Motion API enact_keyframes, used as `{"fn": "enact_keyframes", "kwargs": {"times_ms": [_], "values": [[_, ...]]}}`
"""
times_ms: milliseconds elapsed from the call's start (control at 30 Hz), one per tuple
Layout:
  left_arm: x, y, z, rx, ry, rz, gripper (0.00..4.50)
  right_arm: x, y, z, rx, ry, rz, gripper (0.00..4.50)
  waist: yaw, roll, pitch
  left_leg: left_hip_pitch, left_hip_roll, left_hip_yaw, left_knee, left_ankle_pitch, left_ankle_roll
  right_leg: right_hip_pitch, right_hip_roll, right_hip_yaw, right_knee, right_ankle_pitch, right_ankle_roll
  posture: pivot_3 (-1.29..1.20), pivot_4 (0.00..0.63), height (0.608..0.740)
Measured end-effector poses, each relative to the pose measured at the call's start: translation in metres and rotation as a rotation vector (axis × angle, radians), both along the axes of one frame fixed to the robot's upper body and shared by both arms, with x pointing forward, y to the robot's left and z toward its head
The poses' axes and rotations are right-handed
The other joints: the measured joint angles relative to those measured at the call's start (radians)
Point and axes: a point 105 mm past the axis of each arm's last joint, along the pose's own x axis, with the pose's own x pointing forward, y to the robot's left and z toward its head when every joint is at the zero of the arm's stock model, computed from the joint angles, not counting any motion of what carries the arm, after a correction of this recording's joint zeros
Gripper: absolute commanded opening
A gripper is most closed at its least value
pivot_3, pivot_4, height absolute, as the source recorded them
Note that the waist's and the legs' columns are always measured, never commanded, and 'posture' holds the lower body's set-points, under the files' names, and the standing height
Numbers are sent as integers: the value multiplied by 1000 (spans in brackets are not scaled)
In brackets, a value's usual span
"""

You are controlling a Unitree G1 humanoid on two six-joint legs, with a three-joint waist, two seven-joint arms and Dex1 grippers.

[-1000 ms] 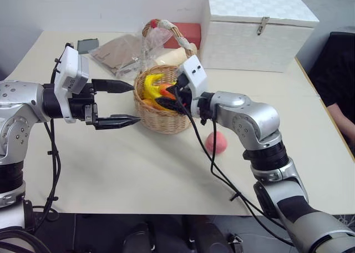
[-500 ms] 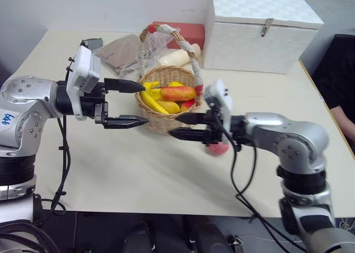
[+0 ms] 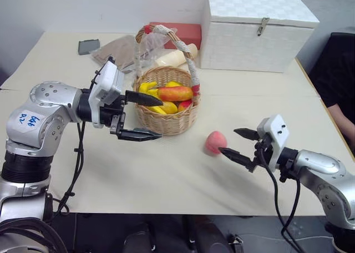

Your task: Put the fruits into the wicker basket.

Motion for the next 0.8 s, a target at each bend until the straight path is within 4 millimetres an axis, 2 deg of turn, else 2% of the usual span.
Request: {"fn": "enact_keyframes", "kwargs": {"times_ms": [100,167,300,367,467,567,667,800], "values": [[-2,-4,2,12,-9,-32,4500,8,9,-11,27,-4,0,4476,1,0,0,0,-1,0,0,0,0,0,0,0,0,0,0,0,150,740],[-4,-6,1,30,-18,-59,4500,17,11,-26,26,20,-29,4476,2,0,0,0,-1,0,0,0,0,0,0,0,0,0,0,0,150,740],[-4,-7,-2,46,-14,-71,4500,34,10,-40,25,23,-83,4476,2,0,0,0,-1,0,0,0,0,0,0,0,0,0,0,0,150,740],[-3,-7,-2,49,-19,-70,4500,37,11,-53,15,54,-89,4476,3,0,0,0,-1,0,0,0,0,-1,0,0,1,0,0,0,150,740],[-3,-7,-2,51,-21,-72,4500,40,12,-59,2,62,-85,4476,3,0,0,0,-1,1,0,0,0,-1,0,1,1,0,0,0,150,740],[-3,-7,-3,51,-22,-73,4500,43,15,-58,21,47,-80,3867,2,0,0,0,-1,0,0,0,0,-1,0,1,2,0,0,0,150,740],[-3,-7,-3,51,-23,-71,4500,44,20,-55,44,33,-60,2970,2,0,0,0,-1,0,0,0,0,-1,0,1,3,0,0,0,150,740],[-2,-7,-3,46,-25,-57,4500,44,23,-46,69,12,-28,2794,3,0,0,0,-1,0,1,0,0,-1,0,1,3,0,0,0,150,740]]}}
